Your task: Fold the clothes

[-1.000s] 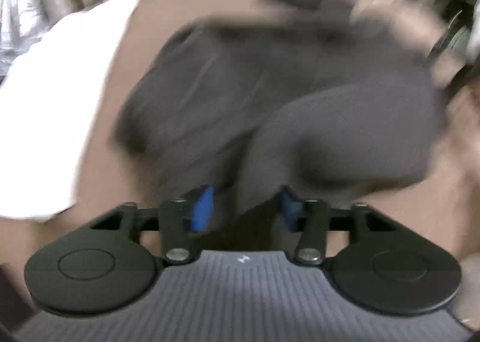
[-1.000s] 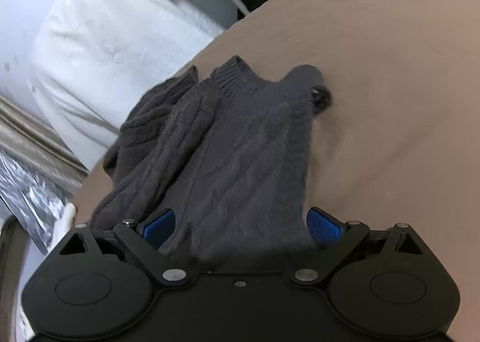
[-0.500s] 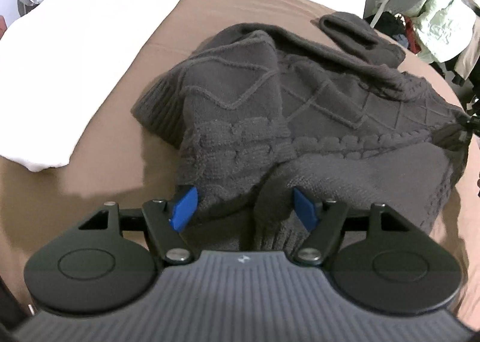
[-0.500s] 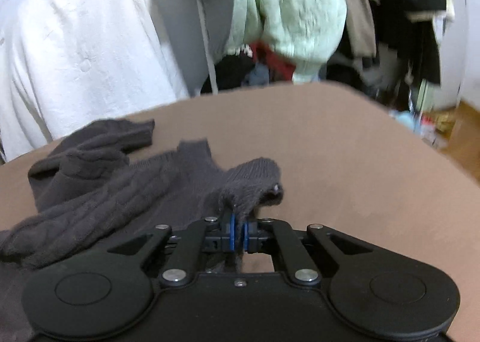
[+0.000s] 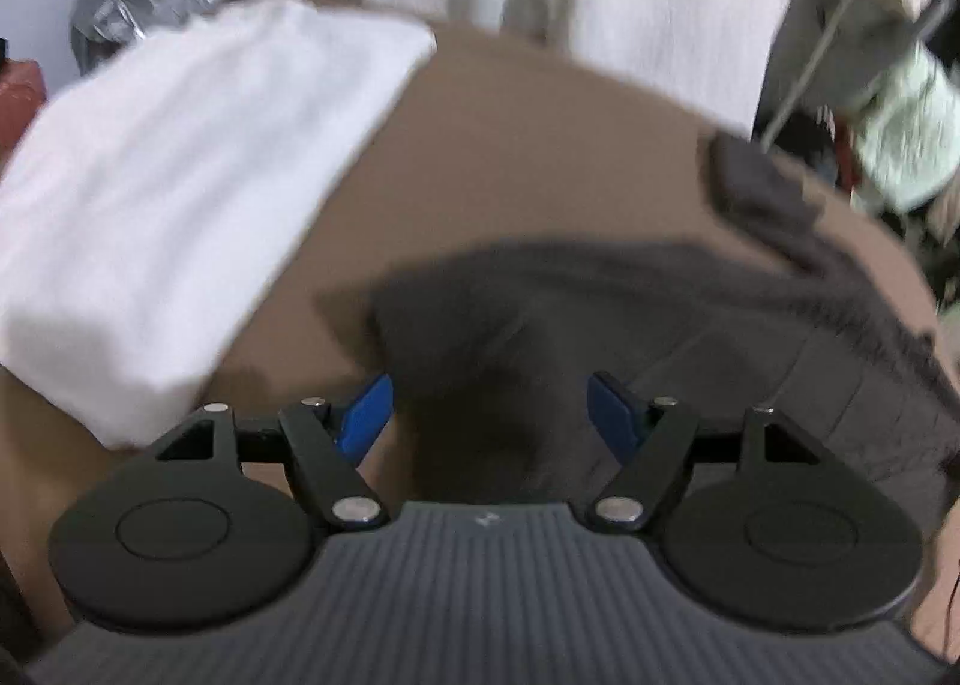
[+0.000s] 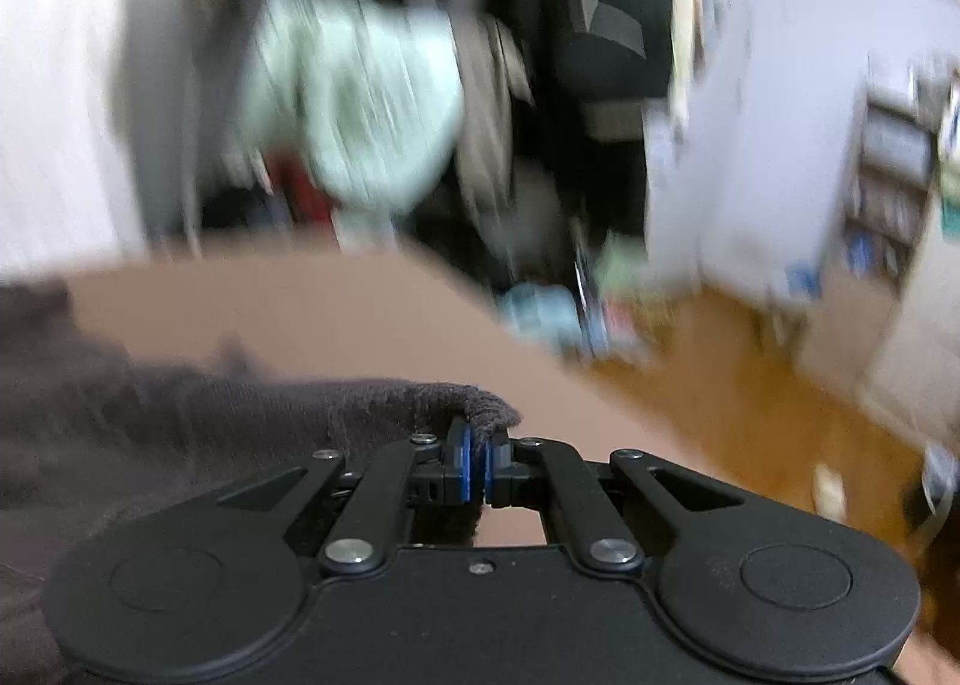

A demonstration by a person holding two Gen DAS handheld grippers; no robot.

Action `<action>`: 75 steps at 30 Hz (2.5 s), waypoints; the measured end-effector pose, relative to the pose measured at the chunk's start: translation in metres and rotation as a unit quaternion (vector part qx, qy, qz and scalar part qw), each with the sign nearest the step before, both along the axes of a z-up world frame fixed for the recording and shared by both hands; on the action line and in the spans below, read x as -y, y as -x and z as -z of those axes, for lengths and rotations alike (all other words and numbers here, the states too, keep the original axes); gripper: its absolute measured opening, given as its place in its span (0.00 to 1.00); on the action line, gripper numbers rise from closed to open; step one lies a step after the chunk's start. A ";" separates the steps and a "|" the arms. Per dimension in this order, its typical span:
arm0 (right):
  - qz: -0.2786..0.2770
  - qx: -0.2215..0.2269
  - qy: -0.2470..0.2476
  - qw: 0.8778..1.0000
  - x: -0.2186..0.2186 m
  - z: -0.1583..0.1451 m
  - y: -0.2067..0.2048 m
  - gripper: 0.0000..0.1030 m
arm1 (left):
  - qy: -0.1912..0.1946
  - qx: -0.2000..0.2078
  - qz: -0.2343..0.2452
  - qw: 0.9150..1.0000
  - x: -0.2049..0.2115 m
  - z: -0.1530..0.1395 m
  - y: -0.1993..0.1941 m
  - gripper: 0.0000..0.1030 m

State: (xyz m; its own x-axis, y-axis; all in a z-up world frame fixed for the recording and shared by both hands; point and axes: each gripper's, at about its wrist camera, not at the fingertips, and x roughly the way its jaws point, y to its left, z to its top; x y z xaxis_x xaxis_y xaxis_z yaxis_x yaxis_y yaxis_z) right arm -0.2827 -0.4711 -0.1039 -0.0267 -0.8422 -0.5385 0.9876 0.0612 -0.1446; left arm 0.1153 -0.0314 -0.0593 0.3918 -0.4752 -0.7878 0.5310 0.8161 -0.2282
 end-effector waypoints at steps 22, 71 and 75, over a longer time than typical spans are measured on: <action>-0.375 0.110 -0.117 0.913 -0.107 -0.040 -0.125 0.59 | 0.048 -0.130 -0.002 0.990 -0.001 0.070 -0.015 0.12; -0.436 0.115 -0.248 0.857 -0.136 0.030 -0.222 0.22 | 0.199 -0.170 0.020 0.965 0.000 0.043 -0.081 0.74; -0.448 0.103 -0.245 0.853 -0.134 0.036 -0.219 0.22 | 0.211 -0.237 0.056 0.947 0.019 0.056 -0.075 0.74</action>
